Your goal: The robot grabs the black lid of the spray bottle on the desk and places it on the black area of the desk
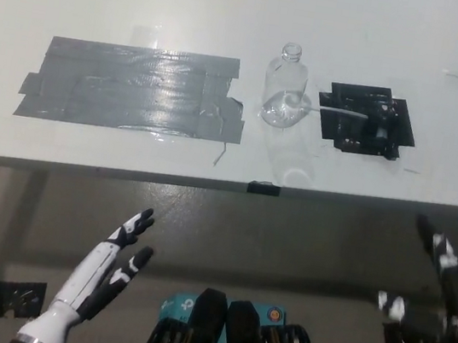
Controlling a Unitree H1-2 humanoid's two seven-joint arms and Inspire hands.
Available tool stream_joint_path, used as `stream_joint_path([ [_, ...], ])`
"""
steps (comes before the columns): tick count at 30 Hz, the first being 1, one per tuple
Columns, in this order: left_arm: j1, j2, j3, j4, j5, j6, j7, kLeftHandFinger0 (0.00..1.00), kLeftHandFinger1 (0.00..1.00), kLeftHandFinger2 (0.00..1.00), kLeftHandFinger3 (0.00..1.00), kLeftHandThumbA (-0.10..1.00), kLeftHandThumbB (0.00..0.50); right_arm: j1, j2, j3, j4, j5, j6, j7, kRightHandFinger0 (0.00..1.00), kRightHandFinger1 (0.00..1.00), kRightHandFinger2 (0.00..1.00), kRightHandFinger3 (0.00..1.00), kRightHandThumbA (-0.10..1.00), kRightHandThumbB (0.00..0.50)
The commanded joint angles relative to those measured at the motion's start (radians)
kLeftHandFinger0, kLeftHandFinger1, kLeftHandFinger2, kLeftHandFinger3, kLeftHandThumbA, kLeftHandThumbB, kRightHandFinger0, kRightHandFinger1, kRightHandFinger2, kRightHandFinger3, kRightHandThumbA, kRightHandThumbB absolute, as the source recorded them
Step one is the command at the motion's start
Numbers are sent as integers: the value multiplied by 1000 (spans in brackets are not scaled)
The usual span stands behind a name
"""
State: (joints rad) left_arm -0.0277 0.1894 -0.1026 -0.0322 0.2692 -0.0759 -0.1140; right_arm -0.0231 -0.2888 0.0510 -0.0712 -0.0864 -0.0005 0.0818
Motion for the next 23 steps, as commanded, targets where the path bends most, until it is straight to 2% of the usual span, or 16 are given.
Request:
stream_joint_path([
  [1, 69, 12, 59, -5, -116, -113, 20, 1000, 1000, 1000, 1000, 1000, 154, 139, -12, 27, -299, 58, -162, 54, 1000, 1000, 1000, 1000, 959, 437],
  [6, 103, 2, 71, -9, -106, -115, 24, 1000, 1000, 1000, 1000, 1000, 209, 165, -15, 29, -286, 61, -163, 63, 1000, 1000, 1000, 1000, 950, 432],
  [8, 112, -3, 73, -1, -108, -127, 22, 1000, 1000, 1000, 1000, 1000, 200, 175, -18, 29, -289, 66, -158, 70, 1000, 1000, 1000, 1000, 948, 436],
  [11, 130, -11, 75, 2, -112, -134, 25, 1000, 1000, 1000, 1000, 1000, 183, 189, -30, 32, -307, 47, -120, 85, 1000, 1000, 1000, 1000, 906, 470],
  [15, 142, -20, 84, 2, -140, -145, 26, 1000, 1000, 1000, 1000, 1000, 192, 200, -43, 32, -332, 49, -70, 106, 1000, 1000, 1000, 1000, 885, 495],
  [23, 146, -24, 96, -1, -164, -180, 25, 1000, 1000, 1000, 1000, 1000, 152, 206, -43, 25, -339, 56, -77, 113, 1000, 1000, 1000, 1000, 867, 483],
])
